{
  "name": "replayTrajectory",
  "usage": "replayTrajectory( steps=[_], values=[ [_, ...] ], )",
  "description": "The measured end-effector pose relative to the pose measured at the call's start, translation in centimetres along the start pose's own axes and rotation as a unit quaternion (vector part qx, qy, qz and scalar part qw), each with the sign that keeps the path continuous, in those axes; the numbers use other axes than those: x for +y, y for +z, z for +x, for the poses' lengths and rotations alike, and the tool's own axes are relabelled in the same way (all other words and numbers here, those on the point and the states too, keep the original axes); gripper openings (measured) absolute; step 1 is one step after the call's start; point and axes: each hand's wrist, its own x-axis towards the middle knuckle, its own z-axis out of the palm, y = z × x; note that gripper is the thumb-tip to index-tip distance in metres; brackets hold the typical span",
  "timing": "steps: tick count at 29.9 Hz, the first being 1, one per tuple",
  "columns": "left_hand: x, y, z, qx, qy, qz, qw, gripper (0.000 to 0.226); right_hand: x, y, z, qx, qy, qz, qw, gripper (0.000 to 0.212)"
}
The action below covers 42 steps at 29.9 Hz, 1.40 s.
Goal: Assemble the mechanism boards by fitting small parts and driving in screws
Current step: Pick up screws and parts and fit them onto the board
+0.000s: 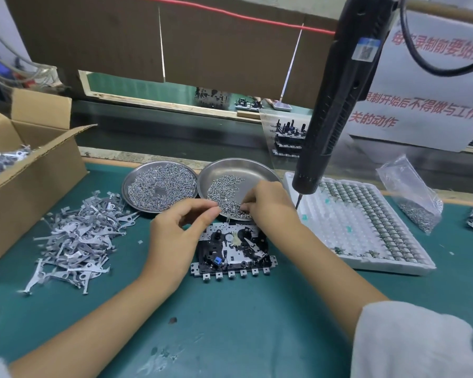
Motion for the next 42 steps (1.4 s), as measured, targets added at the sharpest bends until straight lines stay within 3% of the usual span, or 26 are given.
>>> replayTrajectory(
  steps=[5,12,23,25,29,33,42],
  values=[
    [0.1,-0.1,0.0,-0.004,0.001,-0.005,1.0,0.017,0.6,-0.1,-0.3,0.011,-0.006,0.012,1.0,0.015],
    [0.1,-0.1,-0.1,-0.01,0.008,0.004,1.0,0.018,1.6,0.4,-1.0,0.102,-0.08,0.074,0.989,0.013],
    [0.4,-0.2,-0.2,-0.017,0.018,0.01,1.0,0.018,1.9,-0.2,-1.1,0.131,-0.071,0.243,0.958,0.007],
    [0.5,-0.1,-0.2,-0.018,0.02,0.004,1.0,0.016,1.7,-0.4,-1.8,0.112,-0.083,0.316,0.938,0.003],
    [0.6,0.1,-0.5,-0.025,0.031,-0.014,0.999,0.02,1.8,-0.5,-4.2,0.026,-0.082,0.505,0.859,0.008],
    [0.6,0.4,-0.8,-0.042,0.052,-0.023,0.998,0.026,1.9,0.2,-6.2,-0.046,-0.086,0.6,0.794,0.008],
    [1.2,0.8,-1.2,-0.083,0.021,-0.098,0.991,0.026,2.1,0.4,-6.8,-0.106,-0.139,0.625,0.761,0.007]
  ],
)
